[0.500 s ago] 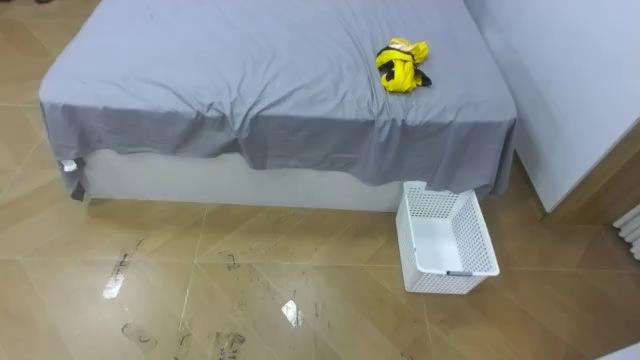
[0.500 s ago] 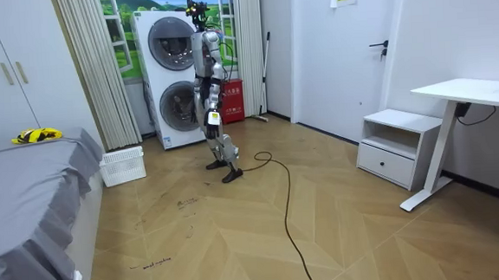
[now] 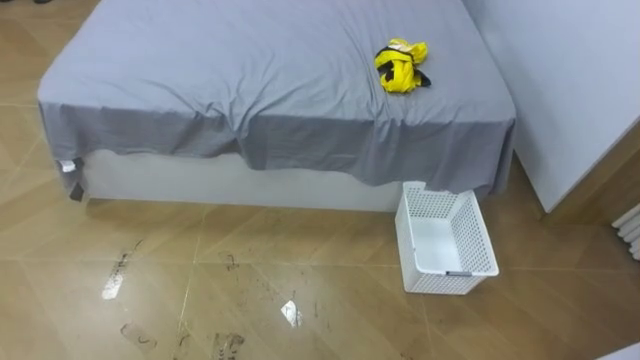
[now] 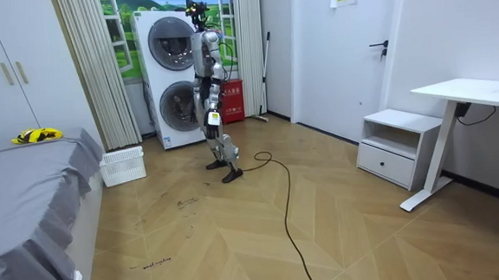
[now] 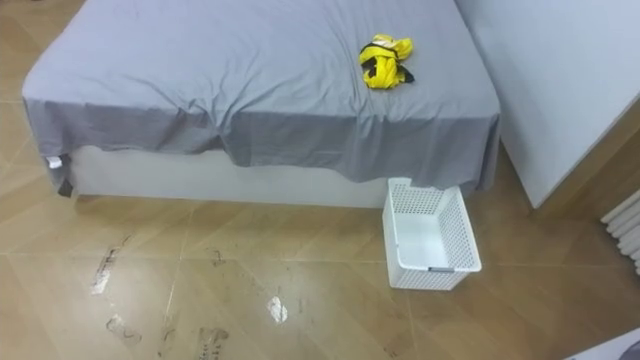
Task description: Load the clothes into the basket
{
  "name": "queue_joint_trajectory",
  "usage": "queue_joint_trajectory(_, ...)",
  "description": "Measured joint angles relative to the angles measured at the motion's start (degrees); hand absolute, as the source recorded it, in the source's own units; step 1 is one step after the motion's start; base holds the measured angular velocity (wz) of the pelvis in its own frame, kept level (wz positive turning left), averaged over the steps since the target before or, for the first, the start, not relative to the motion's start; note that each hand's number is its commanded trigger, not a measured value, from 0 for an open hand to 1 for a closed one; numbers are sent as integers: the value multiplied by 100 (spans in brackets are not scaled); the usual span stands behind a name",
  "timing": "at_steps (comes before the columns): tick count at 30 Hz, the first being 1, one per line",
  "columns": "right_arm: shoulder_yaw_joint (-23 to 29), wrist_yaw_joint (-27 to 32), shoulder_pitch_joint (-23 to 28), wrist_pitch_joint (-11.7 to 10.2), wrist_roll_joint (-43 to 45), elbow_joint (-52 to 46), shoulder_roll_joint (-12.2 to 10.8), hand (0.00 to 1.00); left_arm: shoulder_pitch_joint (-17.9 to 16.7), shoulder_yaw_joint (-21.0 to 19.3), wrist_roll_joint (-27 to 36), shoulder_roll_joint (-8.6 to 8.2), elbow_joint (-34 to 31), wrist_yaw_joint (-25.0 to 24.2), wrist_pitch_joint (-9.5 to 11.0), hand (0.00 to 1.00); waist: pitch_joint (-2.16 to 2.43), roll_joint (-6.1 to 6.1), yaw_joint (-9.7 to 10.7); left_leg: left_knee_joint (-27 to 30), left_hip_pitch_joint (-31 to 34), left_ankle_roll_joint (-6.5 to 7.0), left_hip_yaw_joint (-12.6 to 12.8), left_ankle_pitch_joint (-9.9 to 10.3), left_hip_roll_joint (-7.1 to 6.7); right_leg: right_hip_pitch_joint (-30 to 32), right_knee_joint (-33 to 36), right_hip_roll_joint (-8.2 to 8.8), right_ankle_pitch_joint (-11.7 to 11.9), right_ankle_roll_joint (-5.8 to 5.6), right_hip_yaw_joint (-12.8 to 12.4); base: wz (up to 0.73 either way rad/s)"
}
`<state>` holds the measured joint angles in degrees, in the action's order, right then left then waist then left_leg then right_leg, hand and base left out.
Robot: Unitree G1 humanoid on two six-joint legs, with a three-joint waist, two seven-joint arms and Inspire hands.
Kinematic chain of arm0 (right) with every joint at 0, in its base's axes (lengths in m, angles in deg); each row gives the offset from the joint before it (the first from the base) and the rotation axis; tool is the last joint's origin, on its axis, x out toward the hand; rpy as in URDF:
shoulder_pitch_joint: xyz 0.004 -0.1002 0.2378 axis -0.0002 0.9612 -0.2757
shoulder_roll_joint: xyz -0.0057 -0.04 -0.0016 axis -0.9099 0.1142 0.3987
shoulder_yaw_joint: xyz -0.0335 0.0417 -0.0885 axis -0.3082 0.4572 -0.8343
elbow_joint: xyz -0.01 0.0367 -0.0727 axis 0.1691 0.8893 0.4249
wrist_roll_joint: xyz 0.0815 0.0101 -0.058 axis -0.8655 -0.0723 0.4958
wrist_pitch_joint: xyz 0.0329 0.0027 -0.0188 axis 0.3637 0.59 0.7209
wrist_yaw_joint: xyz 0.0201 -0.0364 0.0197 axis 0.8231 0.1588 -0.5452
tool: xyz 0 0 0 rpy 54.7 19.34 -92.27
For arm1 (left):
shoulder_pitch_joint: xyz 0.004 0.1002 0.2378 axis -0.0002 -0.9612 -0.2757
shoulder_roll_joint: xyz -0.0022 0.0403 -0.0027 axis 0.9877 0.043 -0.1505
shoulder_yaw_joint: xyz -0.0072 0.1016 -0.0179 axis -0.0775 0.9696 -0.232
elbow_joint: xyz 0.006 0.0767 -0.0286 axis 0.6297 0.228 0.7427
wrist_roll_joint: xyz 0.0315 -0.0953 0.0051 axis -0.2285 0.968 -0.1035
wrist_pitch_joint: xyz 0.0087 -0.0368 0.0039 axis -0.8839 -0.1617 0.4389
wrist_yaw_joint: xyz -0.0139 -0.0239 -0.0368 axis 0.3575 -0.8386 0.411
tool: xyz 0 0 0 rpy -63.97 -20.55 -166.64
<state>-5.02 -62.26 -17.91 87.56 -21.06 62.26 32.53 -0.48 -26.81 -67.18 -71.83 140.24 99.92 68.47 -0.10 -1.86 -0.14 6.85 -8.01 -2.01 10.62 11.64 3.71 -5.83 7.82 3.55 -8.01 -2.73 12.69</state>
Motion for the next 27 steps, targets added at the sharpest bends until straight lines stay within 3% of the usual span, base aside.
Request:
queue_joint_trajectory(8, 25, 9, -35, -11, 214, -74, -2, 0, 30, -9, 220, 53, 36, -208, 18, 0, -7, 8, -6, 109, 45, -16, 6, 38, 41, -1, 11, -22, 1, 2, 5, 0)
queue_joint_trajectory(11, 19, 7, -34, -20, 246, -90, -15, 0, -17, -33, 398, 67, 33, -242, 130, 0, -10, 9, -12, 498, 163, -79, 6, 241, 178, 7, 125, -109, -67, 77, 8, -5)
queue_joint_trajectory(13, 15, 6, -84, -19, 316, -78, -17, 0, -30, -70, 693, 108, 38, -308, 146, 0, -11, 31, -26, 1054, 384, -183, 4, 513, 390, 114, 401, -238, -258, 179, 8, -8)
queue_joint_trajectory(16, 19, 16, -56, -89, 316, -113, -48, 0, -32, -192, 1141, 155, 23, -400, 160, 0, -20, 32, -5, 2044, 828, -289, 5, 690, 675, 302, 758, -377, -606, 354, -38, -2)
queue_joint_trajectory(17, 26, 18, -37, -127, 307, -129, -47, 0, -29, -216, 1222, 162, 15, -423, 175, 0, -24, 26, -1, 2435, 1005, -239, 5, 659, 725, 297, 833, -391, -686, 430, -87, 21)
queue_joint_trajectory(18, 31, 42, -6, -178, 287, -142, -35, 0, -12, -263, 1392, 167, -41, -452, 254, 0, -70, -56, 1, 3189, 1445, 28, -100, 561, 730, 272, 928, -410, -790, 542, -379, 39)
queue_joint_trajectory(19, 20, 126, 38, -197, 231, -152, 25, 0, 9, -148, 1589, 150, -97, -496, 332, 0, -54, -57, -8, 3200, 1791, 142, -224, 622, 384, 239, 938, -360, -880, 549, -571, 46)
queue_joint_trajectory(20, 14, 164, 37, -196, 236, -147, 65, 0, 16, -62, 1691, 144, -126, -543, 377, 0, -58, -50, -23, 3007, 1950, 156, -235, 598, 154, 243, 931, -323, -912, 540, -667, 40)
queue_joint_trajectory(21, 18, 215, 29, -196, 235, -129, 89, 0, 24, 94, 1986, 140, -204, -587, 469, 0, -36, -81, -50, 2358, 2214, 159, -206, 433, -253, 236, 924, -236, -953, 547, -847, 10)
queue_joint_trajectory(22, 16, 232, 36, -210, 244, -128, 147, 0, -43, 114, 2212, 130, -234, -610, 575, 0, -30, -70, -90, 1526, 2432, 123, -166, 51, -566, 196, 884, -210, -982, 568, -1062, -10)
queue_joint_trajectory(23, 15, 239, 49, -233, 279, -130, 145, 0, -78, 84, 2237, 125, -255, -618, 609, 0, -31, -43, -142, 1114, 2533, 106, -160, -164, -643, 183, 885, -208, -1017, 553, -1126, -44)
queue_joint_trajectory(24, 15, 277, 114, -245, 353, -142, 141, 0, -157, -20, 2247, 112, -270, -624, 668, 0, -18, 48, -243, 459, 2687, 65, -138, -496, -626, 128, 888, -224, -1092, 588, -1183, -70)
queue_joint_trajectory(25, 21, 341, 173, -245, 375, -161, 147, 0, -275, -103, 2259, 109, -264, -628, 680, 0, -20, 129, -272, 84, 2770, 67, -150, -660, -500, -10, 888, -222, -1209, 585, -1202, -99)
queue_joint_trajectory(26, 10, 359, 214, -243, 383, -188, 188, 0, -400, -152, 2259, 127, -226, -648, 687, 0, -14, 169, -293, 106, 2855, 128, -181, -749, -302, -171, 887, -180, -1377, 516, -1247, -85)
queue_joint_trajectory(27, 12, 361, 240, -241, 419, -203, 188, 0, -445, -151, 2257, 139, -185, -654, 693, 0, -12, 140, -274, 319, 2898, 154, -105, -980, -273, -268, 872, -99, -1469, 465, -1237, -82)
